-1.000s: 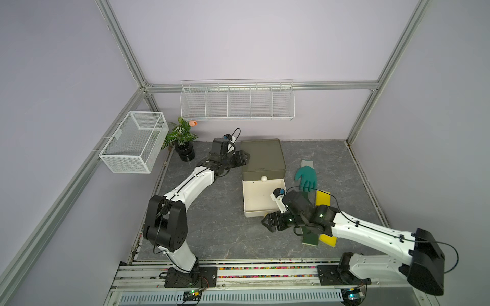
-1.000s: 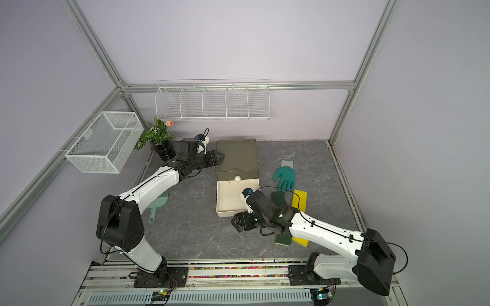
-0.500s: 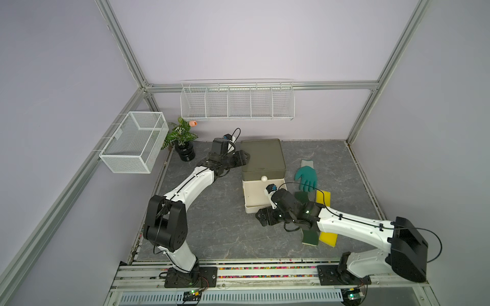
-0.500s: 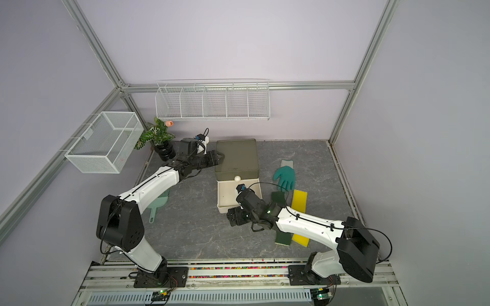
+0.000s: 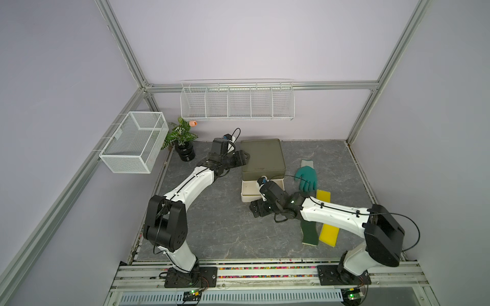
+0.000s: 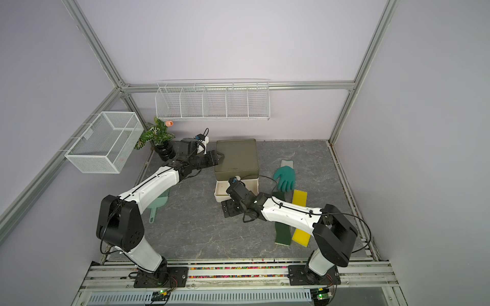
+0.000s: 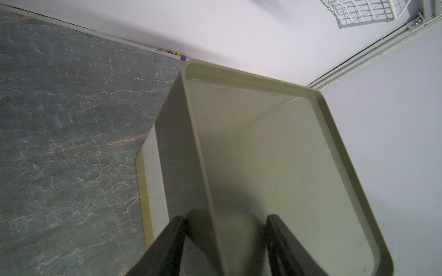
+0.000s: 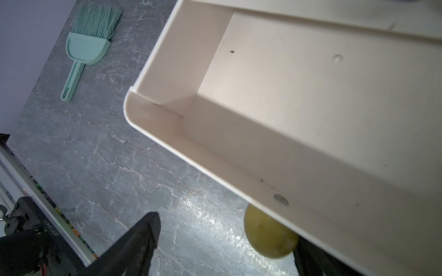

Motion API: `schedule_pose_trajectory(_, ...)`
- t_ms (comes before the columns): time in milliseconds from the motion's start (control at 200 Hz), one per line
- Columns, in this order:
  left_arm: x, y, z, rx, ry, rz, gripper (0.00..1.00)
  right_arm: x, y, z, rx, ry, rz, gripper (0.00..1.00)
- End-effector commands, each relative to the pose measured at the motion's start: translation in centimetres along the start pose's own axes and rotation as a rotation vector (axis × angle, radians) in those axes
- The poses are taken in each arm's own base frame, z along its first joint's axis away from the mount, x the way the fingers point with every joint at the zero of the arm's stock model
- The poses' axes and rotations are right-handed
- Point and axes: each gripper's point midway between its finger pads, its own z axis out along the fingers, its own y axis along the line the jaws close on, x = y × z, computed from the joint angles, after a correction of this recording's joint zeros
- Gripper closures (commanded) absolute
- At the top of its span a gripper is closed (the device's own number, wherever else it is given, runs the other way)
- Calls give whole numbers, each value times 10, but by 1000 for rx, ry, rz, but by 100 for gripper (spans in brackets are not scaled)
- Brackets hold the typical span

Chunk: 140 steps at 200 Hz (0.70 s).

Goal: Take the sponge out of the drawer
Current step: Close the drawer in the storage box.

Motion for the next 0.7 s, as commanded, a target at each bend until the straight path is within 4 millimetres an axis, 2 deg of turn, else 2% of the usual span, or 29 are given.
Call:
schedule_pose_trajectory(0, 56, 11, 16, -18, 193, -36, 43, -29, 5, 6, -29, -86, -28, 11)
schedule_pose_trajectory(440, 57, 13, 16, -25, 197, -37, 42, -46, -20, 34, -1, -127, 4, 11)
schedule_pose_trajectory(695, 56, 13, 16, -26, 198, -35, 42, -53, -33, 41, 33, -155, 12, 11)
